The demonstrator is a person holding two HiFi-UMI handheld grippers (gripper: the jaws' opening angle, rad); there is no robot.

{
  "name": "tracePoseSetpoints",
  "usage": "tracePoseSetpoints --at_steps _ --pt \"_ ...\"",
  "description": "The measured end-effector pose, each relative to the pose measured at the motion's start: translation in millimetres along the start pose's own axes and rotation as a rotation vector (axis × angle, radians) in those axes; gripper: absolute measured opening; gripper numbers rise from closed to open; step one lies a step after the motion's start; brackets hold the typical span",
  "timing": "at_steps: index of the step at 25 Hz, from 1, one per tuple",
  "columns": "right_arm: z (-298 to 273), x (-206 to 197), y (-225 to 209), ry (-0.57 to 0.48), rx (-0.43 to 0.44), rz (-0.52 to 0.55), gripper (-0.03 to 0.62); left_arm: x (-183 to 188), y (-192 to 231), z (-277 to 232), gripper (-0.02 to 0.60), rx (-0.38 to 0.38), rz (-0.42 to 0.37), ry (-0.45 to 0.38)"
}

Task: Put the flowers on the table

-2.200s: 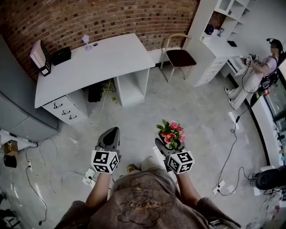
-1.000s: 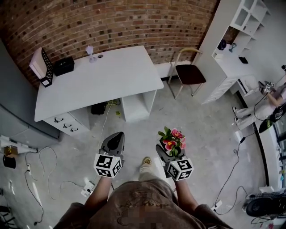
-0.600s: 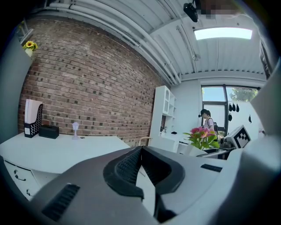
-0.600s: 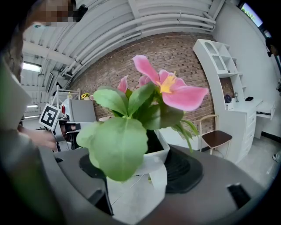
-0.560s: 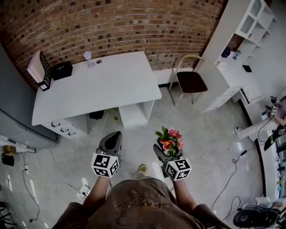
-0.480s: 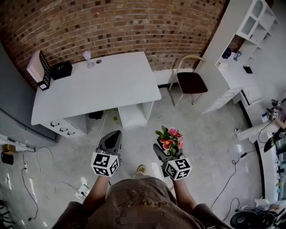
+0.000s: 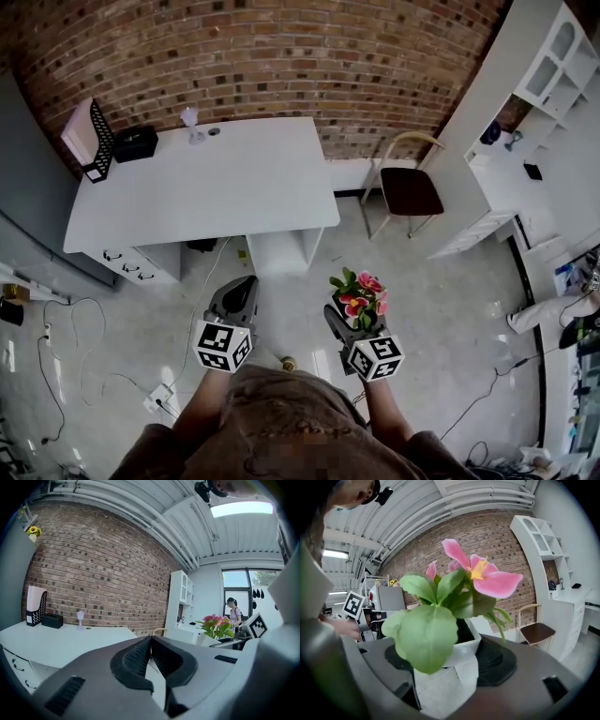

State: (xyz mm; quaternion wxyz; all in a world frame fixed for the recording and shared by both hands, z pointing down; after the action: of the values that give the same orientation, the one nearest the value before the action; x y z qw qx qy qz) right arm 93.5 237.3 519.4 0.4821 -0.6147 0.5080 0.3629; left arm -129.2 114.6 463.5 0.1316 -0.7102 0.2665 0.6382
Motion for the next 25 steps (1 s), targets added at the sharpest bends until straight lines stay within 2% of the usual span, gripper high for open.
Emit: tracePoseSetpoints --at_steps 12,25 --pt "-35 5 -24 0.004 0.022 0.003 0.354 3 14 -35 0.021 0.017 -0.014 -0.012" --pt "-109 30 -62 0.008 0.005 0.009 0.354 7 63 -110 0.021 0.008 0.015 -0.002"
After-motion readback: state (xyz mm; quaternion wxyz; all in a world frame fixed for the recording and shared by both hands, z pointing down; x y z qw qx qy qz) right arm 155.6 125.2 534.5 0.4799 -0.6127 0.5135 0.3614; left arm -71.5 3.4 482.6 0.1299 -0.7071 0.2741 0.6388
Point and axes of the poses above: the fingertips, and each gripper's own axes: z backward along the fingers, y to its left, x out of its top, the point moved 5 cm from there along z, backward along the fingers, and after that the axes turned 6 degrees about -x, right-handed, at the moved point
